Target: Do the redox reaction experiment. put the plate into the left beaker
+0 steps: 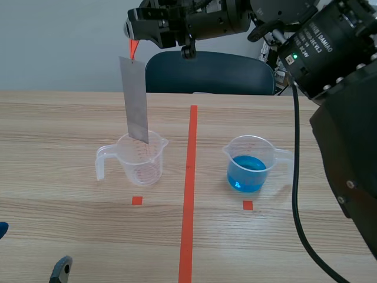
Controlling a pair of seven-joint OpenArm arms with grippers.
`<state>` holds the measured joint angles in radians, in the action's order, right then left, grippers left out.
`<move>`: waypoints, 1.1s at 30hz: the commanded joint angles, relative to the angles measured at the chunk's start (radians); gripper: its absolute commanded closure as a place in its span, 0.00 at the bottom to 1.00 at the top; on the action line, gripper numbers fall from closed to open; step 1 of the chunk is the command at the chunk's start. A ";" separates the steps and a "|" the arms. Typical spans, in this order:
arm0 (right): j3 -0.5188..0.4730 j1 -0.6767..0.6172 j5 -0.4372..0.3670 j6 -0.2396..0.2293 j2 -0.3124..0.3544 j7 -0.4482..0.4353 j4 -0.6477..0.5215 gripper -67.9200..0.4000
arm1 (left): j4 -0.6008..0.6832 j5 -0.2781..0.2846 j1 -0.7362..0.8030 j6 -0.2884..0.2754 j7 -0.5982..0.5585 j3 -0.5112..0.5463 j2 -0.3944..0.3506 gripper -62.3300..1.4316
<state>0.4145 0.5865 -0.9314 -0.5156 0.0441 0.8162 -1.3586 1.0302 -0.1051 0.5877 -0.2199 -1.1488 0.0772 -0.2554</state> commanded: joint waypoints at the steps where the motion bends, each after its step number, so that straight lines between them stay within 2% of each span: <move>1: -0.008 0.032 -0.061 0.000 -0.005 0.018 -0.013 0.98 | 0.013 0.006 0.008 0.000 -0.010 0.005 -0.009 0.00; 2: -0.008 0.055 -0.136 0.015 -0.005 0.075 -0.018 0.98 | 0.013 0.006 0.008 0.000 -0.010 0.005 -0.009 0.00; 5: -0.011 0.084 -0.174 0.057 -0.003 0.125 -0.035 0.98 | 0.013 0.006 0.008 0.000 -0.010 0.005 -0.009 0.00; 9: -0.025 0.116 -0.222 0.057 0.014 0.151 -0.078 0.98 | 0.013 0.007 0.008 0.000 -0.010 0.005 -0.008 0.00; 17: -0.026 0.156 -0.217 0.051 0.034 0.151 -0.097 0.98 | 0.013 0.006 0.008 0.000 -0.010 0.005 -0.009 0.00; 20: -0.025 0.156 -0.214 0.032 0.034 0.150 -0.097 0.98 | 0.013 0.006 0.008 0.001 -0.010 0.005 -0.009 0.00; 29: -0.025 0.139 -0.210 0.034 0.034 0.146 -0.097 0.98 | 0.012 0.006 0.010 0.001 -0.010 0.005 -0.009 0.00; 33: -0.025 0.111 -0.157 0.034 0.034 0.131 -0.097 0.98 | 0.012 0.006 0.011 0.001 -0.005 0.005 -0.009 0.00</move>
<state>0.3939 0.6884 -1.0836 -0.4824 0.0776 0.9695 -1.4532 1.0302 -0.1047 0.5880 -0.2199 -1.1450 0.0772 -0.2577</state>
